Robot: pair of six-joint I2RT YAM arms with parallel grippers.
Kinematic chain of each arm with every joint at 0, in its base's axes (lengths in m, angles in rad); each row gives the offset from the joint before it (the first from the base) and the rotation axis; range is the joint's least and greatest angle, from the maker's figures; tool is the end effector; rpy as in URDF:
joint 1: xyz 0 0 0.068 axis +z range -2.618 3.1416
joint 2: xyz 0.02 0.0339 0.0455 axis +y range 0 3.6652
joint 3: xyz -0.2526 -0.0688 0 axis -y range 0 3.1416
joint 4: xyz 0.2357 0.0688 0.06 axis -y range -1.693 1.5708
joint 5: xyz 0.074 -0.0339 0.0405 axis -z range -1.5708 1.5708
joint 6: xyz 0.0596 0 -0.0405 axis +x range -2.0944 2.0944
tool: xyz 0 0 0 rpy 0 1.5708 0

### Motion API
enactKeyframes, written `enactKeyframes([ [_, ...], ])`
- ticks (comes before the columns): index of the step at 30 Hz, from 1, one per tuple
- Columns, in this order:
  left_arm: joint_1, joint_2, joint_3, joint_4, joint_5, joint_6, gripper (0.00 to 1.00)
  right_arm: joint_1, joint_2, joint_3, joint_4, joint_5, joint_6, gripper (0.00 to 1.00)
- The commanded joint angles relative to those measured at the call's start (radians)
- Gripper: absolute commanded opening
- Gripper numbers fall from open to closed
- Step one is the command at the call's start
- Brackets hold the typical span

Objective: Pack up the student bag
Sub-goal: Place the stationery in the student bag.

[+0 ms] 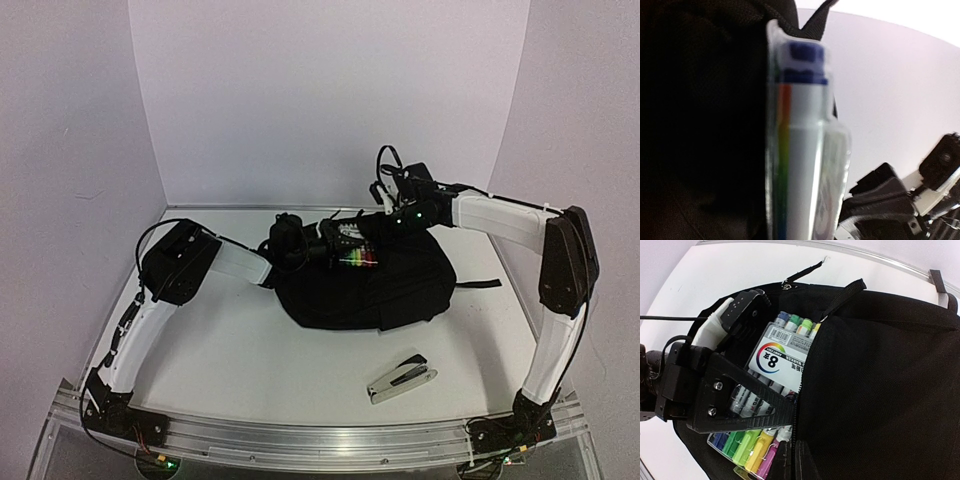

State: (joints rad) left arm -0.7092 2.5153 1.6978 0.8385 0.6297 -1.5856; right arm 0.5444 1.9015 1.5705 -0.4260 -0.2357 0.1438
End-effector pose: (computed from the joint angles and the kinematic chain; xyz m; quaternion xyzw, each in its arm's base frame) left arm 0.3959 -0.3860 0.1332 -0.0819 0.6963 -0.7084 0.0816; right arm 0.3695 0.2400 0.2419 -0.2271 0.8845 0.2342 0.3336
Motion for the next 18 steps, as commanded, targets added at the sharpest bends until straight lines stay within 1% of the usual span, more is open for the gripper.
enactKeyframes([
  [1, 0.020, -0.016, 0.257, -0.411, -0.128, 0.195, 0.00, 0.042, -0.028, 0.050, -0.103, -0.163, 0.019, 0.00],
  [2, 0.021, -0.003, 0.287, -0.447, -0.094, 0.204, 0.01, 0.042, -0.021, 0.057, -0.107, -0.161, 0.013, 0.00],
  [3, 0.026, 0.003, 0.289, -0.465, -0.075, 0.190, 0.04, 0.041, -0.018, 0.056, -0.108, -0.151, 0.015, 0.00],
  [7, 0.039, -0.052, 0.125, -0.425, -0.037, 0.146, 0.32, 0.037, -0.023, 0.054, -0.110, -0.126, 0.007, 0.00],
  [9, 0.044, -0.087, 0.049, -0.428, -0.015, 0.145, 0.43, 0.036, -0.025, 0.055, -0.108, -0.121, 0.006, 0.00],
  [11, 0.052, -0.130, -0.028, -0.426, -0.021, 0.145, 0.56, 0.034, -0.022, 0.057, -0.108, -0.119, 0.006, 0.00],
  [12, 0.058, -0.147, -0.052, -0.427, -0.025, 0.147, 0.61, 0.033, -0.019, 0.058, -0.107, -0.119, 0.007, 0.00],
  [14, 0.071, -0.172, -0.060, -0.478, -0.026, 0.166, 0.64, 0.030, -0.015, 0.059, -0.108, -0.118, 0.007, 0.00],
  [18, 0.077, -0.205, -0.016, -0.639, -0.048, 0.253, 0.63, 0.027, -0.009, 0.059, -0.109, -0.117, 0.006, 0.00],
])
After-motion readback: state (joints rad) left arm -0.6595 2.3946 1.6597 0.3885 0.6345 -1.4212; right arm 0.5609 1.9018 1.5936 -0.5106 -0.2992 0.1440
